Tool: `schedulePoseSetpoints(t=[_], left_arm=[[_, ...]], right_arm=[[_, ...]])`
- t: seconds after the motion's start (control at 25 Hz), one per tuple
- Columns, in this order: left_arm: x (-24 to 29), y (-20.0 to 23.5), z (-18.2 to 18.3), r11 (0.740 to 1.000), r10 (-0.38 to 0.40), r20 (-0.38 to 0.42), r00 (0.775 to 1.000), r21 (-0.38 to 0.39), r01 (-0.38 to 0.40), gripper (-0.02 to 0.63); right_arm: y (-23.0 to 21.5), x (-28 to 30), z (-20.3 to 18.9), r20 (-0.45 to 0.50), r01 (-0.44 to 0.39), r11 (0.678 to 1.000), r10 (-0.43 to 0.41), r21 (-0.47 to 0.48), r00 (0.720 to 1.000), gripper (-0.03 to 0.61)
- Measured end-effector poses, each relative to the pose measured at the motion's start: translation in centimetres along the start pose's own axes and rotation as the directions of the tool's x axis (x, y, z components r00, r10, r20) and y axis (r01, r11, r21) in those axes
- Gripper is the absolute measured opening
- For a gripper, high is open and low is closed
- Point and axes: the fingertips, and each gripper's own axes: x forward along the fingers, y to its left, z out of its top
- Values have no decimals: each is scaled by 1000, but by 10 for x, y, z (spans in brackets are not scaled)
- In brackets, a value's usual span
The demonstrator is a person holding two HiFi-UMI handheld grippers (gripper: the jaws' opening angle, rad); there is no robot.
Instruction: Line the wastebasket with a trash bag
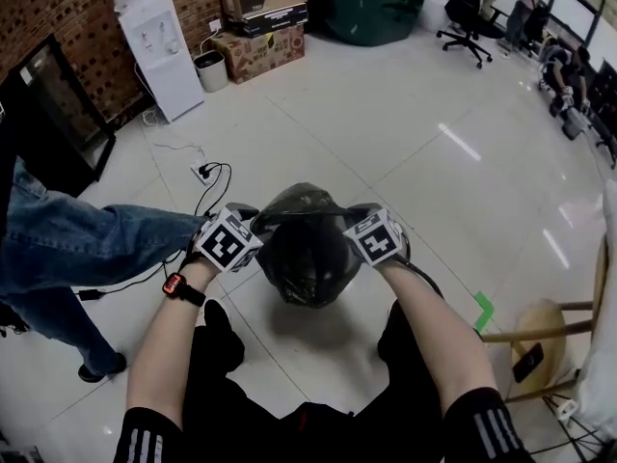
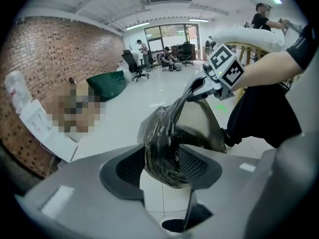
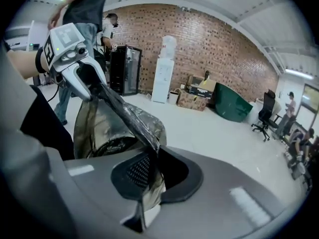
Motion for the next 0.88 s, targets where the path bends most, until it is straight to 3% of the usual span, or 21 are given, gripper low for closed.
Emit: schedulePoseSetpoints(t=[0.12, 0.32, 0.48, 0.64, 0.68, 0.8, 0.88], left_arm=[[0, 0, -23, 997, -4, 14, 1000, -76, 5, 204], [5, -30, -67, 979, -10, 29, 1000, -202, 16, 257], [25, -42, -102, 979, 17, -41, 999, -200, -25, 306], [43, -42, -106, 982, 17, -30, 999, -188, -23, 312], [45, -43, -103, 984, 22, -20, 1000, -175, -25, 286], [40, -46, -88, 987, 18, 23, 1000, -160, -15, 38], [31, -55, -77, 987, -34, 50, 998, -153, 41, 1]], right_arm=[[1, 5, -13, -55, -23, 1000, 23, -1, 998, 6], [-5, 4, -24, -71, -23, 1000, 23, 6, 997, 6], [-11, 0, -33, -95, -22, 1000, 23, 18, 995, 6], [-6, -10, -35, -124, -36, 999, 39, 27, 991, 6], [-4, -12, -36, -128, -42, 999, 45, 26, 991, 6], [-2, -21, -42, -135, -46, 998, 51, 40, 990, 6], [1, -25, -51, -151, -62, 997, 69, 49, 986, 6]])
